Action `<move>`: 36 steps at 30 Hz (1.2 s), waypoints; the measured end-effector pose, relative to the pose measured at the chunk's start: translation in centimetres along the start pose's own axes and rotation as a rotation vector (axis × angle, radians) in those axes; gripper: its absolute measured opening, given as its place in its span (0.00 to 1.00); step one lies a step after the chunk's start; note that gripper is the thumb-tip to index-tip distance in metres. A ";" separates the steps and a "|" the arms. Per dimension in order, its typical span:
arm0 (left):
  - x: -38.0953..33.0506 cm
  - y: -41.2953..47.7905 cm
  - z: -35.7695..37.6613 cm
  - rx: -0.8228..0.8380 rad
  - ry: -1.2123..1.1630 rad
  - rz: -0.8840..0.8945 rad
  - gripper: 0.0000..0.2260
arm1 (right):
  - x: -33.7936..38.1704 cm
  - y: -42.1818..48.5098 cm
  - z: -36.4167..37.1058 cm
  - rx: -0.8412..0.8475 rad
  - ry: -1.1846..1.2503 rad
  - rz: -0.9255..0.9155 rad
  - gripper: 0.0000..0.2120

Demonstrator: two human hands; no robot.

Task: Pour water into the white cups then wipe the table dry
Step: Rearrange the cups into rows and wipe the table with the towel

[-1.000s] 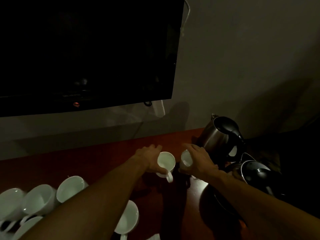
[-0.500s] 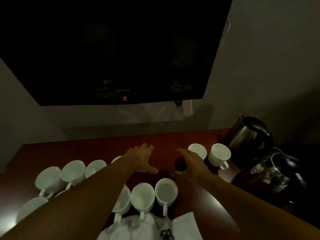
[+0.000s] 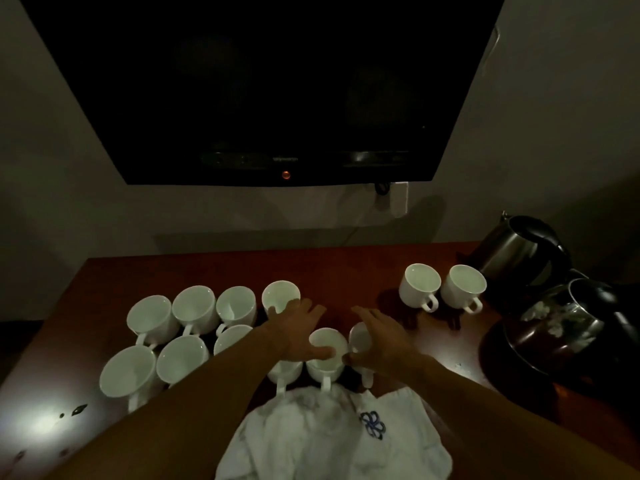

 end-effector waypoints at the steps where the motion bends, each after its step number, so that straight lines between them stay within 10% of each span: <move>1: -0.1 -0.1 0.3 -0.017 0.027 0.008 0.41 | -0.1 -0.1 0.1 0.001 0.009 0.010 0.51; 36: -6.8 5.0 0.3 -0.048 -0.025 0.187 0.36 | -7.4 -1.0 -5.6 -0.016 0.052 0.068 0.44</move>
Point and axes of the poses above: each hand's wrist, its own y-axis towards the middle knuckle, its own z-axis out of the palm, x = y × z, the point moved 3 cm from there along y, towards the middle knuckle, and after that the axes turned 1 degree about -x, right-handed, at the moved point
